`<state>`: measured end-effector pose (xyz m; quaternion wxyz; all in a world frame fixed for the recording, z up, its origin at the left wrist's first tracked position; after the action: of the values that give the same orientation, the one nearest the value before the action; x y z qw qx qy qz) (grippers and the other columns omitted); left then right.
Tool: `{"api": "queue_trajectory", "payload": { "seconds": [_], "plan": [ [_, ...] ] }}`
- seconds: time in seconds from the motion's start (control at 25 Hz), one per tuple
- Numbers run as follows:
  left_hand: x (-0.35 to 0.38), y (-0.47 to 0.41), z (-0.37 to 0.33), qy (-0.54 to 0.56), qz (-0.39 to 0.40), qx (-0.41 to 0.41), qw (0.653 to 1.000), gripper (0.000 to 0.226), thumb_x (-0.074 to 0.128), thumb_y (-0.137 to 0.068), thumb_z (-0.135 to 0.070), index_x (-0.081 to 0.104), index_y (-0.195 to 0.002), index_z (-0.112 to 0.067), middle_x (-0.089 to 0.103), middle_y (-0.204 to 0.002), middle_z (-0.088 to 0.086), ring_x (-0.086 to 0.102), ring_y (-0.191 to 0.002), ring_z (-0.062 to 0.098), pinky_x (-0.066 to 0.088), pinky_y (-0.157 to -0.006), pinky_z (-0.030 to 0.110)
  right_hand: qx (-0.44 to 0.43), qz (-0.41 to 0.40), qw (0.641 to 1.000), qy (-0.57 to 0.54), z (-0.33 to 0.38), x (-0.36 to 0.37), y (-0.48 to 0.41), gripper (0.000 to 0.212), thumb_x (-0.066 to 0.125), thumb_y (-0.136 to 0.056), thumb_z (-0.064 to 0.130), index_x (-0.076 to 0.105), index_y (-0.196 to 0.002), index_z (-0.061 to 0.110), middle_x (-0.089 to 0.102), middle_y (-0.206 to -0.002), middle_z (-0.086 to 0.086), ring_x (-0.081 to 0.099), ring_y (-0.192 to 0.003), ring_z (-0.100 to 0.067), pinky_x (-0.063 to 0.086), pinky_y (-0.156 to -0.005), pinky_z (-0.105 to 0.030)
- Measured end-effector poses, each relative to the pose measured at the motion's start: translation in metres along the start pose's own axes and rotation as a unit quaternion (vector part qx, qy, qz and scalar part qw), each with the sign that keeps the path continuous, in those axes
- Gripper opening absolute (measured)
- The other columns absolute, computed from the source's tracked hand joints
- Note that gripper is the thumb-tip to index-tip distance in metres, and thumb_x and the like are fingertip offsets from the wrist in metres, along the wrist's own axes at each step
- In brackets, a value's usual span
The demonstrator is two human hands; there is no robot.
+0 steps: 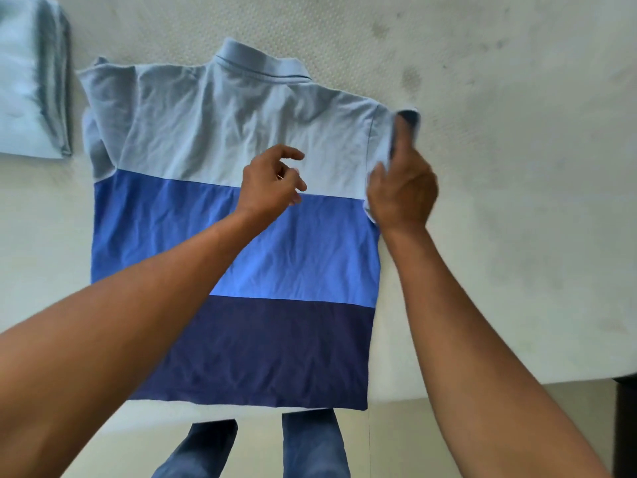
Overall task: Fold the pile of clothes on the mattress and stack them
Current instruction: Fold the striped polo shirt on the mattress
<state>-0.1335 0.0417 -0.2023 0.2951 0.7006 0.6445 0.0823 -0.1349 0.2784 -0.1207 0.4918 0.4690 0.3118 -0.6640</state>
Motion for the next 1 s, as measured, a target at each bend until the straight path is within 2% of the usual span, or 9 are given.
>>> {"api": "queue_trajectory", "payload": {
  "seconds": [0.12,0.2,0.32,0.4,0.48,0.64,0.8,0.92,1.0],
  "plan": [
    [0.016,-0.006,0.032,0.168,0.053,-0.205,0.963,0.041,0.052,-0.105,-0.042,0.064,-0.119,-0.006,0.074,-0.096,0.021,0.073,-0.079,0.030,0.061,-0.076,0.043,-0.135,0.046,0.989,-0.030,0.065,0.017,0.023,0.078,0.061,-0.093,0.029,0.026,-0.162,0.030,0.071,-0.120,0.001,0.071,-0.084,-0.023,0.055,-0.068,-0.037],
    [0.025,-0.008,0.042,0.205,0.075,-0.256,0.942,0.057,0.043,-0.105,-0.056,0.063,-0.118,-0.004,0.074,-0.097,0.018,0.074,-0.086,0.030,0.062,-0.080,0.042,-0.042,0.052,0.993,-0.094,0.032,0.028,0.035,0.069,0.063,-0.092,0.033,0.036,-0.156,0.028,0.070,-0.119,0.003,0.071,-0.093,-0.020,0.056,-0.076,-0.036],
    [0.028,-0.013,0.046,0.180,0.057,-0.230,0.955,0.040,0.059,-0.102,-0.043,0.064,-0.109,-0.004,0.075,-0.098,0.018,0.075,-0.084,0.028,0.063,-0.072,0.036,0.195,0.066,0.967,-0.148,-0.069,0.050,0.086,0.050,0.064,-0.092,0.031,0.052,-0.138,0.018,0.072,-0.111,-0.001,0.068,-0.105,-0.025,0.053,-0.091,-0.039],
    [0.031,-0.012,0.046,0.127,0.055,-0.210,0.968,0.029,0.071,-0.096,-0.033,0.066,-0.104,-0.005,0.074,-0.100,0.018,0.073,-0.079,0.025,0.063,-0.068,0.035,0.248,0.097,0.947,-0.179,-0.112,0.062,0.133,0.039,0.069,-0.092,0.035,0.058,-0.125,0.018,0.073,-0.092,0.004,0.070,-0.093,-0.022,0.054,-0.090,-0.041],
    [0.039,-0.012,0.048,0.072,0.067,-0.205,0.974,0.028,0.081,-0.088,-0.029,0.065,-0.098,-0.008,0.071,-0.098,0.015,0.071,-0.078,0.024,0.063,-0.065,0.034,0.244,0.152,0.941,-0.177,-0.129,0.070,0.176,0.035,0.073,-0.090,0.044,0.059,-0.114,0.024,0.070,-0.078,0.009,0.069,-0.078,-0.014,0.057,-0.082,-0.039],
    [0.052,-0.010,0.044,0.027,0.071,-0.191,0.979,0.029,0.086,-0.083,-0.016,0.058,-0.078,-0.014,0.067,-0.079,0.008,0.065,-0.062,0.019,0.061,-0.062,0.032,0.226,0.262,0.928,-0.136,-0.151,0.088,0.268,0.046,0.069,-0.079,0.066,0.062,-0.091,0.022,0.070,-0.084,0.009,0.066,-0.078,-0.014,0.057,-0.075,-0.036],
    [0.055,-0.012,0.042,-0.001,0.056,-0.155,0.986,0.023,0.078,-0.087,-0.008,0.058,-0.078,-0.013,0.067,-0.083,0.011,0.064,-0.058,0.019,0.061,-0.057,0.030,0.247,0.310,0.906,-0.148,-0.170,0.092,0.350,0.032,0.076,-0.084,0.052,0.063,-0.087,0.023,0.068,-0.082,0.012,0.065,-0.075,-0.012,0.055,-0.072,-0.033],
    [0.050,-0.013,0.028,-0.001,0.042,-0.087,0.995,0.012,0.067,-0.090,-0.004,0.058,-0.093,-0.012,0.067,-0.088,0.016,0.071,-0.060,0.024,0.061,-0.055,0.035,0.245,0.247,0.922,-0.170,-0.167,0.075,0.375,0.027,0.074,-0.091,0.038,0.067,-0.110,0.021,0.074,-0.092,0.006,0.069,-0.081,-0.019,0.059,-0.077,-0.038],
    [0.038,-0.013,0.003,-0.002,0.009,-0.006,1.000,0.013,0.058,-0.091,-0.007,0.058,-0.102,-0.014,0.067,-0.089,0.016,0.073,-0.066,0.027,0.061,-0.055,0.035,0.213,0.160,0.952,-0.148,-0.146,0.055,0.380,0.029,0.070,-0.095,0.029,0.065,-0.119,0.014,0.074,-0.087,-0.003,0.069,-0.075,-0.028,0.055,-0.067,-0.034]
  ]
}}
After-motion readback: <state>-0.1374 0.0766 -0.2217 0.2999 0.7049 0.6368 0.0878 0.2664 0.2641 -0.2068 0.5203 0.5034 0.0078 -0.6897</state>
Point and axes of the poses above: each hand's wrist, its own y-axis away from the middle knuckle, its own x-axis out of the palm, z = x × y, the point moved 10 cm from there along -y, towards the middle knuckle
